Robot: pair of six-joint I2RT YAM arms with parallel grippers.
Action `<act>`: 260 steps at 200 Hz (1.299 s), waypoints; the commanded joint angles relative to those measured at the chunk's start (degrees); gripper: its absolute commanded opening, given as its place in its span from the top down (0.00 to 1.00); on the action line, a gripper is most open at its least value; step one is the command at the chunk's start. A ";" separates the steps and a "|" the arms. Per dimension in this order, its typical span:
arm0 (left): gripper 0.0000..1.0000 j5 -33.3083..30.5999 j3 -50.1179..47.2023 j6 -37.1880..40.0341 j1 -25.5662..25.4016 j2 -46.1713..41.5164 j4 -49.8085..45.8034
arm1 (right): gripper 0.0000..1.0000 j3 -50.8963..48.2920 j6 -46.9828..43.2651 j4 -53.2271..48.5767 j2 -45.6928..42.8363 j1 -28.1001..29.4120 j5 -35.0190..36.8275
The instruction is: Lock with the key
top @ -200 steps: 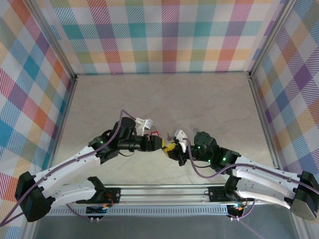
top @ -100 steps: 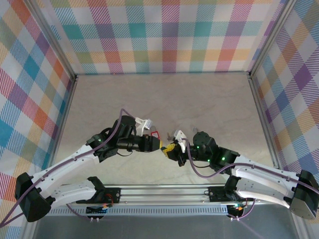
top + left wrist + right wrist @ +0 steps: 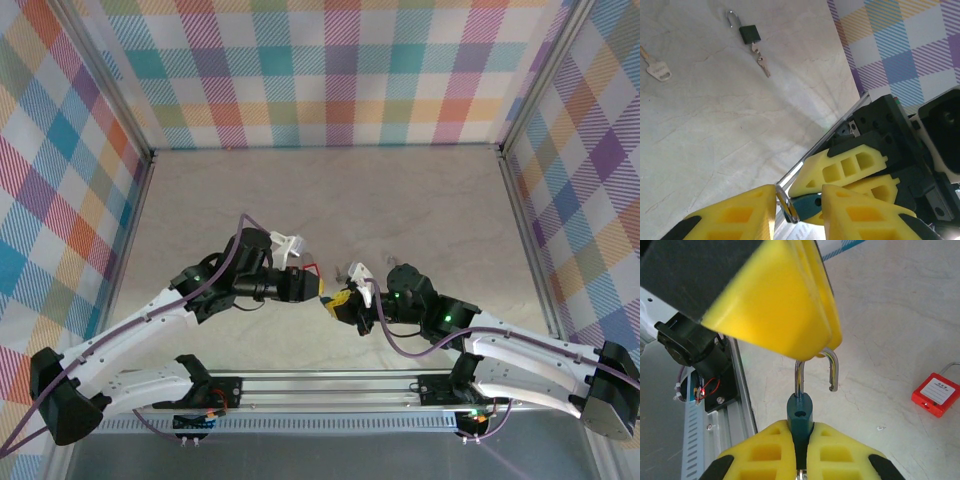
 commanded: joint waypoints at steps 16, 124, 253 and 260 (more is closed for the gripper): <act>0.71 0.31 1.50 0.87 0.54 -0.06 -1.26 | 1.00 1.80 -1.09 0.12 0.07 -0.34 -1.47; 0.67 2.94 0.45 1.18 0.53 0.28 -1.55 | 1.00 1.87 -1.05 0.18 -0.10 -0.27 -0.75; 0.90 6.63 0.74 4.64 0.58 0.61 -3.73 | 1.00 2.26 -1.21 -0.19 -0.20 -0.34 0.21; 0.92 6.82 0.63 4.89 0.50 0.47 -3.56 | 1.00 2.28 -1.25 -0.14 -0.19 -0.33 0.17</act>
